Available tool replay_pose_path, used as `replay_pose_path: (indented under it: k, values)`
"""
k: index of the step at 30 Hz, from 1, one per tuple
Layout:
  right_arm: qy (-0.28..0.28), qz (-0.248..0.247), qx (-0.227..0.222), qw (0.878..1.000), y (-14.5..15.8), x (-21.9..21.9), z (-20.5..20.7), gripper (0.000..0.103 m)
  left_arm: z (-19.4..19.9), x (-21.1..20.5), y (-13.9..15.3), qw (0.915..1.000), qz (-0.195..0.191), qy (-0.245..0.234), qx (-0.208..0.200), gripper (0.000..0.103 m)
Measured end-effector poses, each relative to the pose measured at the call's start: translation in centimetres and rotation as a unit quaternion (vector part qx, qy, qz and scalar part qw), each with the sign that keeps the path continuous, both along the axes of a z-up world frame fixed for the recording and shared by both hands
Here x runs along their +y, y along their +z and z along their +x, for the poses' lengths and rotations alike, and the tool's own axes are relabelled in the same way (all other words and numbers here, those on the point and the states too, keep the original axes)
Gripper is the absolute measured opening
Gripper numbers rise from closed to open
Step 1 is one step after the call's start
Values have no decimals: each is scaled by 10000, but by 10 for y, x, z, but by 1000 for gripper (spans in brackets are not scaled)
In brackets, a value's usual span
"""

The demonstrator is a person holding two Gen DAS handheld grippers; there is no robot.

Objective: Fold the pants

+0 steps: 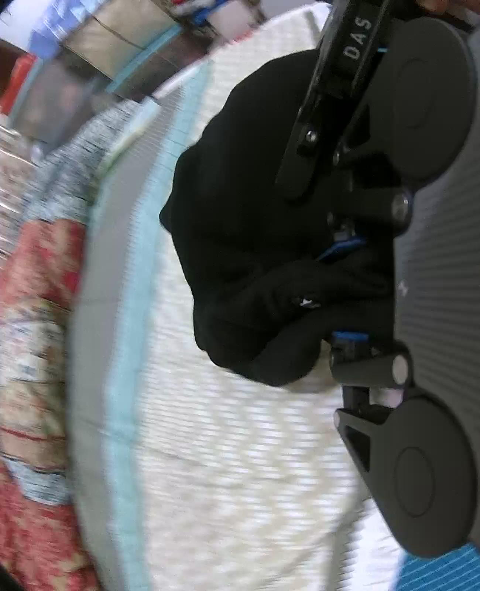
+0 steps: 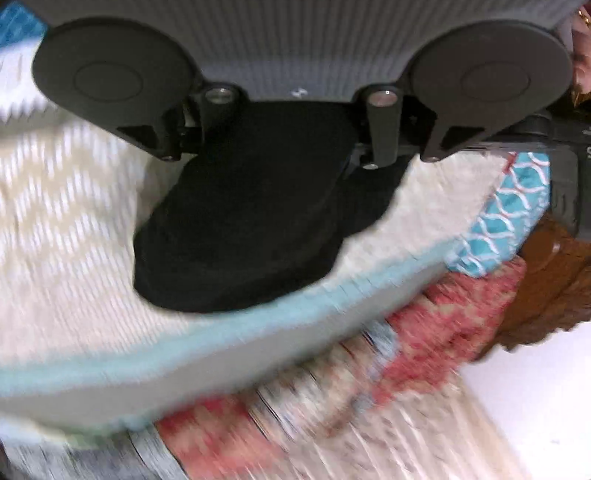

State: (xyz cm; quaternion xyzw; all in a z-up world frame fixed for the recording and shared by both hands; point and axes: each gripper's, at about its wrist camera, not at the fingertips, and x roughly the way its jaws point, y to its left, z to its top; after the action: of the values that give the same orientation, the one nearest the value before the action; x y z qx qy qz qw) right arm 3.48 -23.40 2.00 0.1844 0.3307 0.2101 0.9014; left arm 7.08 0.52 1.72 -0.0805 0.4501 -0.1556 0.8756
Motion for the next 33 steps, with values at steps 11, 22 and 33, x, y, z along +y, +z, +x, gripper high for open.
replay_pose_path:
  k: [11, 22, 33]
  values:
    - [-164, 46, -646, 9978, 11, -7, 152, 42, 142, -15, 22, 9940, 260, 504, -934, 40]
    - [-1274, -337, 874, 9874, -44, -28, 156, 82, 141, -35, -21, 9786, 1746, 890, -628, 89]
    - [-1655, -626, -10, 9842, 2, -28, -19, 96, 18, -19, 19, 9847, 1417, 957, -330, 103]
